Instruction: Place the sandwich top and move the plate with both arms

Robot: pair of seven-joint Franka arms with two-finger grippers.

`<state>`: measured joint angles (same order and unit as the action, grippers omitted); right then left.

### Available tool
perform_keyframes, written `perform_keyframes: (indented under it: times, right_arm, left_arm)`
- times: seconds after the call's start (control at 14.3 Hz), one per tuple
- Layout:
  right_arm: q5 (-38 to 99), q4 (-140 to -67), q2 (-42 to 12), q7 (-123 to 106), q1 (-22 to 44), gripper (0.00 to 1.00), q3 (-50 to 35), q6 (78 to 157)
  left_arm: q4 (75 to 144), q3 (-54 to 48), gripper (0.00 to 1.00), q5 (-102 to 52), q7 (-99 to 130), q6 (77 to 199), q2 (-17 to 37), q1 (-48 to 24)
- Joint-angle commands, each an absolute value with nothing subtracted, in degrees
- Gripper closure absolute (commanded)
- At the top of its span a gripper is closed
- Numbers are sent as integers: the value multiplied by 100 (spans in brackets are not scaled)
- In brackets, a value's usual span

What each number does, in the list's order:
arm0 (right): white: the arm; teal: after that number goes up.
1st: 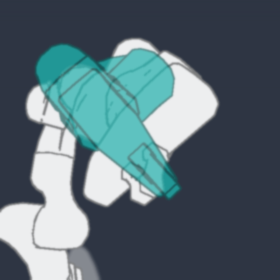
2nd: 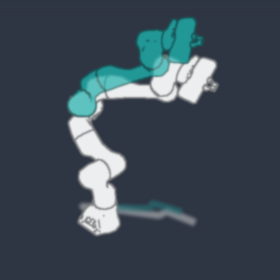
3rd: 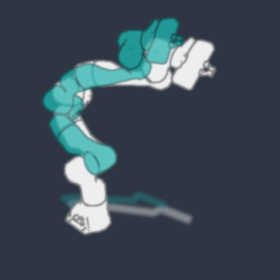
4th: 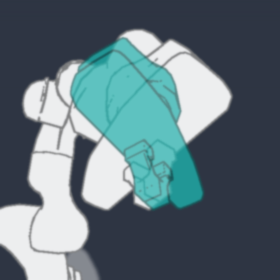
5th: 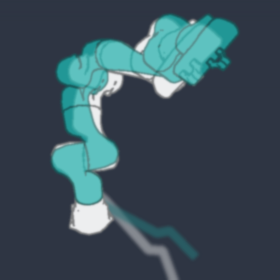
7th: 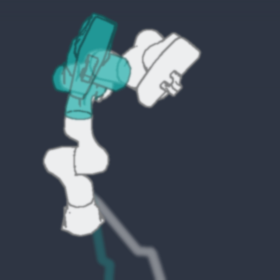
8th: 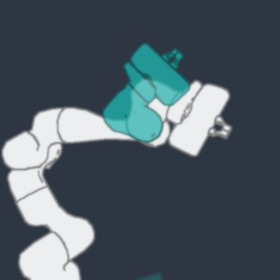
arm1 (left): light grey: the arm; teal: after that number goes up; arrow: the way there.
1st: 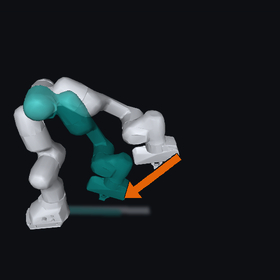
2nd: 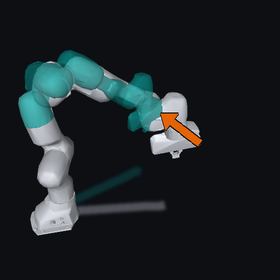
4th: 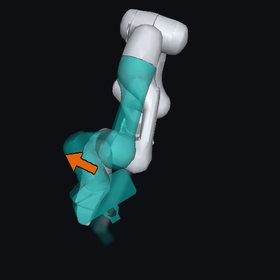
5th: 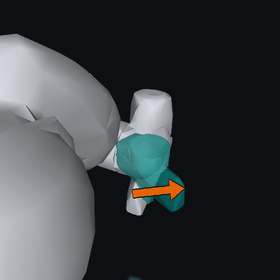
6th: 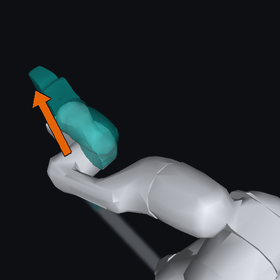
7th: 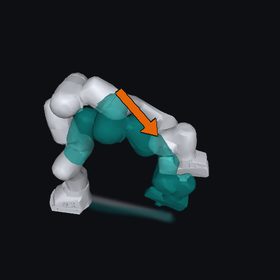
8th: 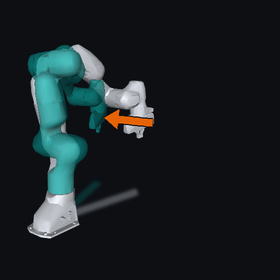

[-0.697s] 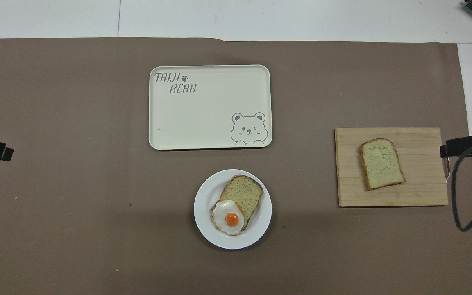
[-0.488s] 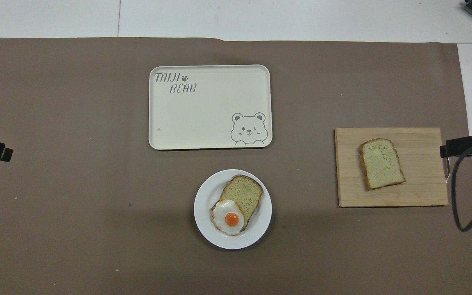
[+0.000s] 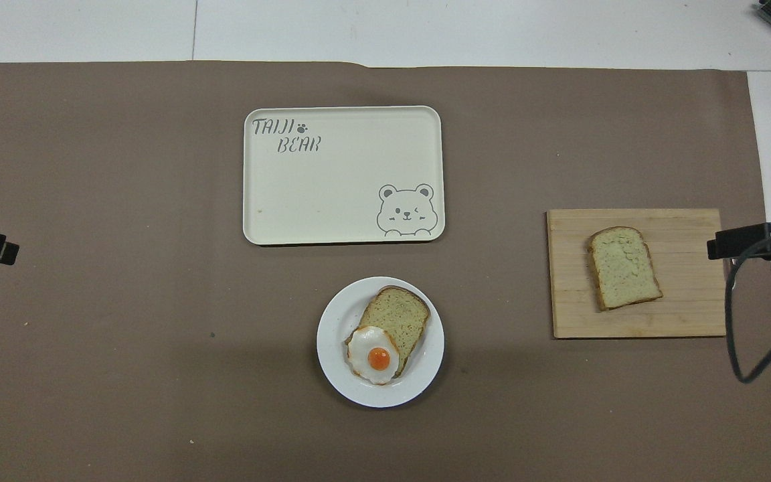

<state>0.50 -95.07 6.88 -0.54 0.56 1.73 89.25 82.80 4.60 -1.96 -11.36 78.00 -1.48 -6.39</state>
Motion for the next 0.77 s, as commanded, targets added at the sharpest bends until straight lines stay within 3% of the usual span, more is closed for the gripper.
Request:
perform_keyframes:
  times: [0.0, 0.7]
  right_arm:
    - [-26, -9554, 747, -88, 35, 0, 158, 8886]
    - [-18, -9554, 738, -88, 26, 0, 167, 8903]
  left_arm:
    - [8420, 448, 0, -202, -1090, 7796, -272, -615]
    - [8481, 457, 0, -123, -1099, 7866, -316, -554]
